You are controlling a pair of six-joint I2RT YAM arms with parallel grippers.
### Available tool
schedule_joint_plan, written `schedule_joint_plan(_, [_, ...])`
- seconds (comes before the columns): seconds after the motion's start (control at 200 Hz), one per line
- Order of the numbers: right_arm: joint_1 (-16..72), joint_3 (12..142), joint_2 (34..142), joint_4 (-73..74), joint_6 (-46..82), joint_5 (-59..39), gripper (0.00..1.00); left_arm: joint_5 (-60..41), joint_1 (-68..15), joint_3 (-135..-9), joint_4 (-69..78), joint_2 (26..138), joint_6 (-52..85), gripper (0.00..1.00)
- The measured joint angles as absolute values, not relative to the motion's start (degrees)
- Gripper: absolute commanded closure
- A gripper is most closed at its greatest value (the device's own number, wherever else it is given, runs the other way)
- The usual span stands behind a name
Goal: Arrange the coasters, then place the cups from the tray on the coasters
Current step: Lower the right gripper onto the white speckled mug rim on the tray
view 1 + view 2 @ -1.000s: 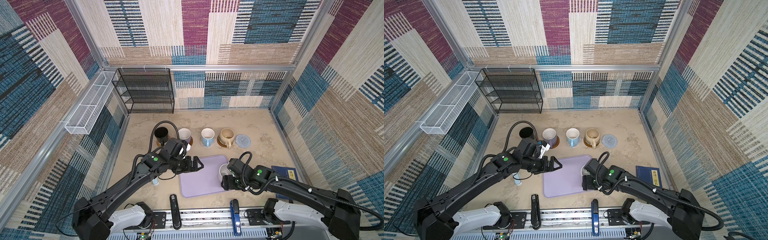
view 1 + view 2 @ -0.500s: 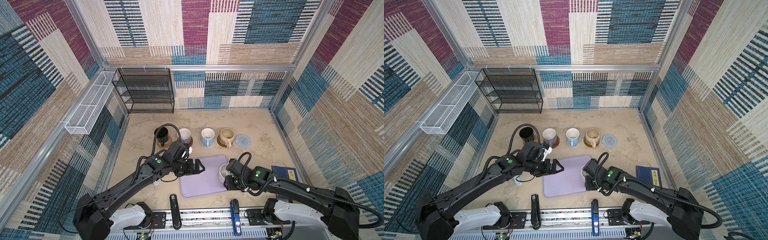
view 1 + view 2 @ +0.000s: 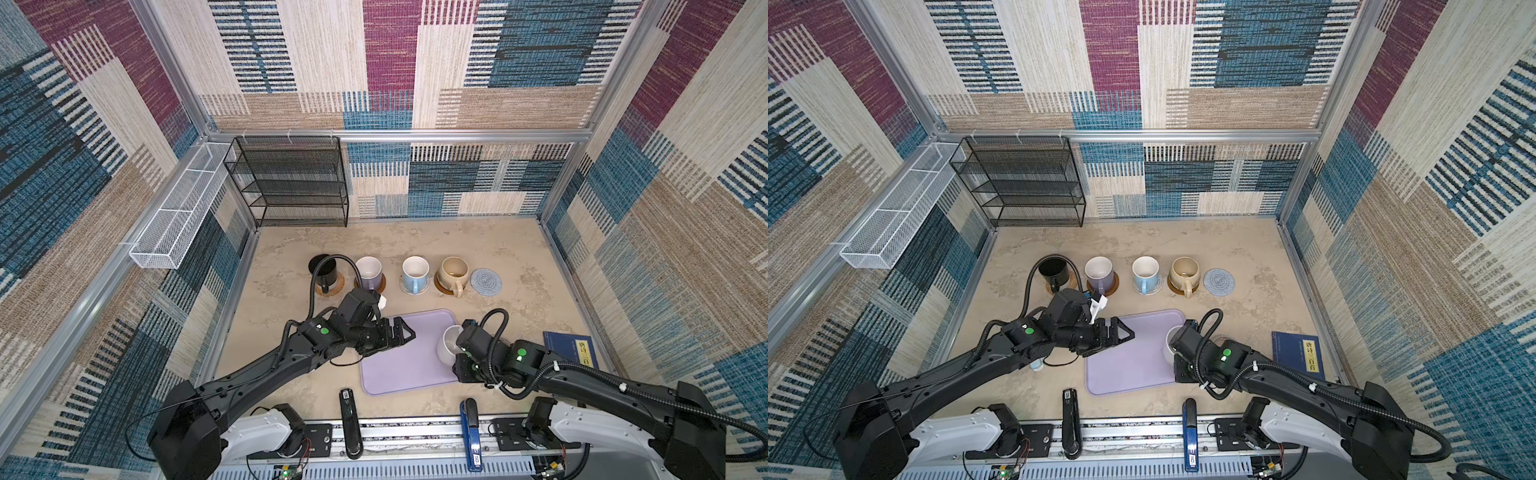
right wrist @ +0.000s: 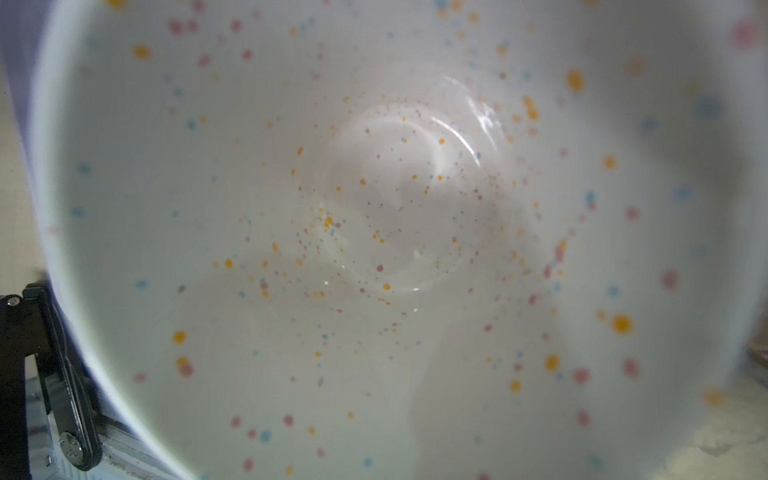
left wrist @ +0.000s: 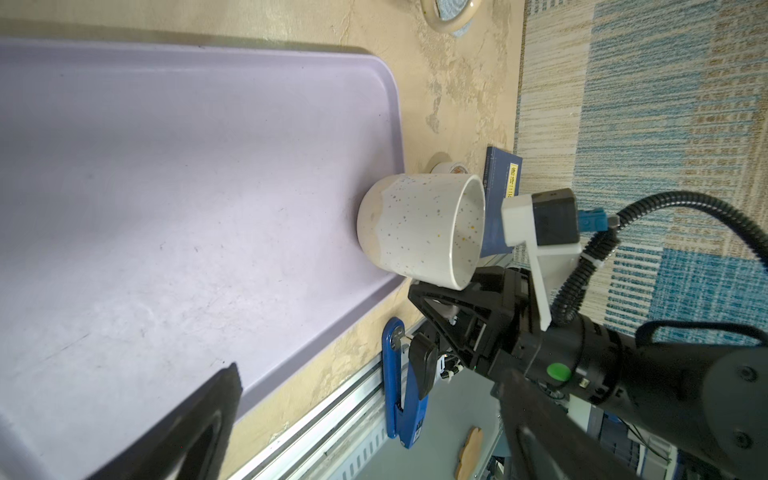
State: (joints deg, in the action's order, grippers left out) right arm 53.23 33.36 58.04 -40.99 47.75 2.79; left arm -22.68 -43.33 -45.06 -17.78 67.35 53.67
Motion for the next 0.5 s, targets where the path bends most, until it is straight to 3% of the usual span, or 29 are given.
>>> schedule_joint_plan(0.326, [53.56, 33.91, 58.33, -41.41, 47.9, 4.49, 0.81, -21.21, -44.03, -44.64, -16.12, 66.72, 54.11, 0.0])
schedule_joint_plan(0.501, [53.65, 34.74, 58.81, -42.06, 47.64, 4.71, 0.76, -21.17, -44.42, -44.64, -16.08, 67.18, 54.24, 0.0])
